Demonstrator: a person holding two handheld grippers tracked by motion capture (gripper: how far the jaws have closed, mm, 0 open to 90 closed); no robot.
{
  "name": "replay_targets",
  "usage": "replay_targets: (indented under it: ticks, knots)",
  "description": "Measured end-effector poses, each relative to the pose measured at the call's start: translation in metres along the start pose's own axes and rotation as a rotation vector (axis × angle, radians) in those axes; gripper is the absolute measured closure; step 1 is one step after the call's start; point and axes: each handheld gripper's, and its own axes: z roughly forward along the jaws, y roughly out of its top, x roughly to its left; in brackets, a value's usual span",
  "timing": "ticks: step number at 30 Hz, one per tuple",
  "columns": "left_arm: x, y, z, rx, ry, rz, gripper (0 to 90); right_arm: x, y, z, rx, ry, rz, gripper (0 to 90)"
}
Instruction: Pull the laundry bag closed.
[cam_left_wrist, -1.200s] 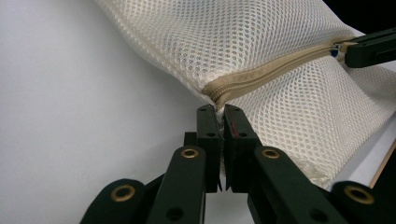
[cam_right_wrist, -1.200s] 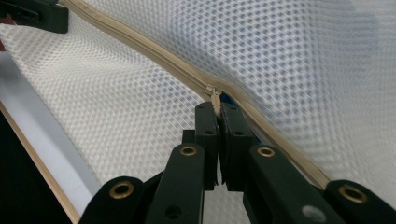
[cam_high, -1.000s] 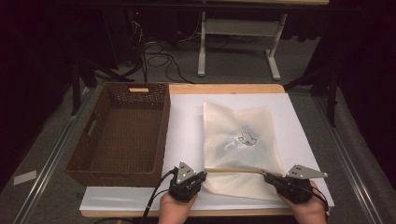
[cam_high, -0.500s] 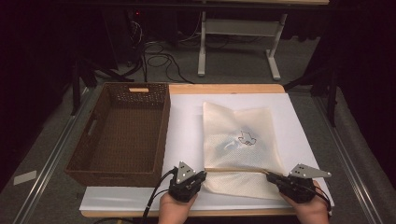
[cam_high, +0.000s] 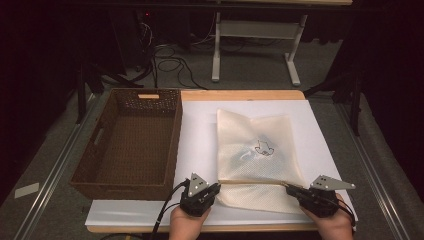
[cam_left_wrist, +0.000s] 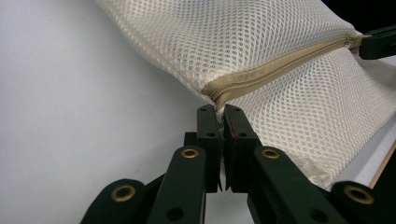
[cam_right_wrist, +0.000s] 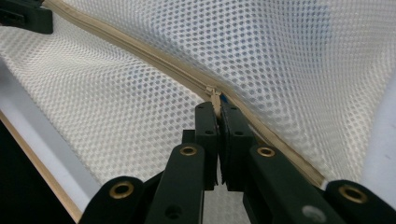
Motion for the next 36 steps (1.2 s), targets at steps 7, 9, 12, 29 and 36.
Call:
replay_targets:
  ticks: [7,9,12,29,36]
  knots:
    - [0.001,0.001,0.0,0.002,0.001,-0.002,86.4,-0.026,-0.013,-0.019,-0.002,-0.045,0.06,88.4]
    - [0.001,0.001,0.0,0.003,0.0,0.002,86.4,-0.029,-0.016,-0.021,0.005,-0.05,0.063,88.4]
    - [0.002,0.0,0.001,0.008,0.003,-0.004,86.3,-0.032,-0.018,-0.025,0.005,-0.052,0.064,88.4]
    - [0.001,0.0,0.0,0.072,0.013,0.011,86.8,-0.041,-0.027,-0.03,0.014,-0.071,0.097,88.2]
    - [0.0,-0.002,0.004,0.118,0.014,0.018,86.6,-0.041,-0.029,-0.029,0.031,-0.071,0.095,88.1]
